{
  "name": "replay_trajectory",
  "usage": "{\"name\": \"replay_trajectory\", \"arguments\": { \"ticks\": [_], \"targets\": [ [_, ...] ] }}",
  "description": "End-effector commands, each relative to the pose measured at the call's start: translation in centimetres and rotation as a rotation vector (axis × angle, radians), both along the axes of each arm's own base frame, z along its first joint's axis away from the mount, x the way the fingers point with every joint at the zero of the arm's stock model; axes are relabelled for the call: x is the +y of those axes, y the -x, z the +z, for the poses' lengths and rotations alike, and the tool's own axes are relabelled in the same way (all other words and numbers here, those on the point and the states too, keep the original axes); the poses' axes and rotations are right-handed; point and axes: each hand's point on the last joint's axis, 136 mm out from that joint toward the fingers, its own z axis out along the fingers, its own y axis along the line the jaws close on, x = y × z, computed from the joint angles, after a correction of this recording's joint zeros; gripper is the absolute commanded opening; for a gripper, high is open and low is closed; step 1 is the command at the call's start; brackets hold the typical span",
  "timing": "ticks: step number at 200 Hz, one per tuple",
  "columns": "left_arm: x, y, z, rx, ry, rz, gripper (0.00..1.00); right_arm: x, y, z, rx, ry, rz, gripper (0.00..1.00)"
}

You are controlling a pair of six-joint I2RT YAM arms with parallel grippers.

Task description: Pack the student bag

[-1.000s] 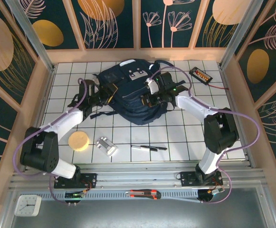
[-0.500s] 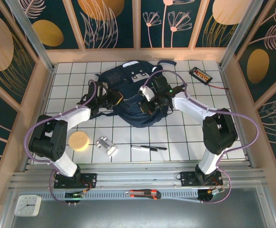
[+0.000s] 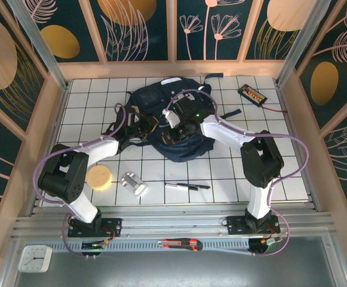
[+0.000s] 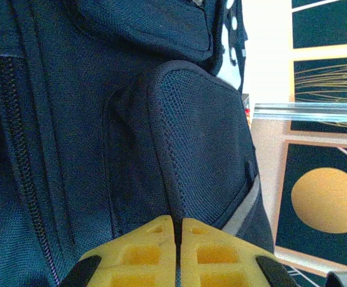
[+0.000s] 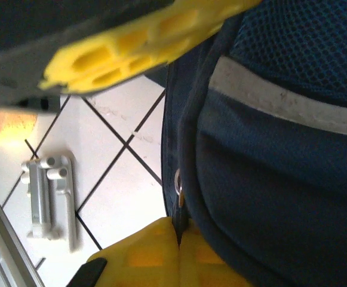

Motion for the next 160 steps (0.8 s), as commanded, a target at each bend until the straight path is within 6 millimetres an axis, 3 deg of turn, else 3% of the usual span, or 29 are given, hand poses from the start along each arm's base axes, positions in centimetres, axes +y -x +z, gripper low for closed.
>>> {"name": "replay_trajectory", "arguments": {
  "ticks": [1,31,42,61,101,122,126,139,160],
  "targets": [
    [-3.1,1.6,2.8,-0.063,0.089,-0.091,0.08,3.4,-1.7,2.9,-0.062,-0.113,-0.071,0.00],
    [-2.1,2.3,3.0,-0.067,0.038,-0.088,0.13,2.2,-1.9,2.8,-0.083,-0.086,-0.104,0.00],
    [-1.7,2.6,2.9,-0.065,0.014,-0.096,0.22,1.6,-1.8,2.7,-0.081,-0.078,-0.108,0.00],
    [-0.7,2.8,2.8,-0.062,-0.010,-0.097,0.48,0.6,-1.8,2.6,-0.080,-0.075,-0.123,0.00],
    [2.7,1.6,2.8,-0.076,-0.085,-0.100,0.80,-0.1,-2.2,3.6,-0.096,-0.121,-0.163,0.00],
    [3.4,0.5,1.9,-0.076,-0.159,-0.170,0.91,0.1,-2.0,3.7,-0.088,-0.142,-0.160,0.00],
    [3.2,-0.2,2.5,-0.097,-0.169,-0.189,0.92,0.2,-2.0,3.7,-0.087,-0.145,-0.160,0.00],
    [2.6,-0.9,2.1,-0.102,-0.226,-0.276,0.98,0.2,-1.9,3.7,-0.084,-0.151,-0.159,0.00],
    [2.2,-1.8,0.8,-0.089,-0.314,-0.374,0.99,0.1,-1.8,3.5,-0.078,-0.144,-0.157,0.00]
  ]
}}
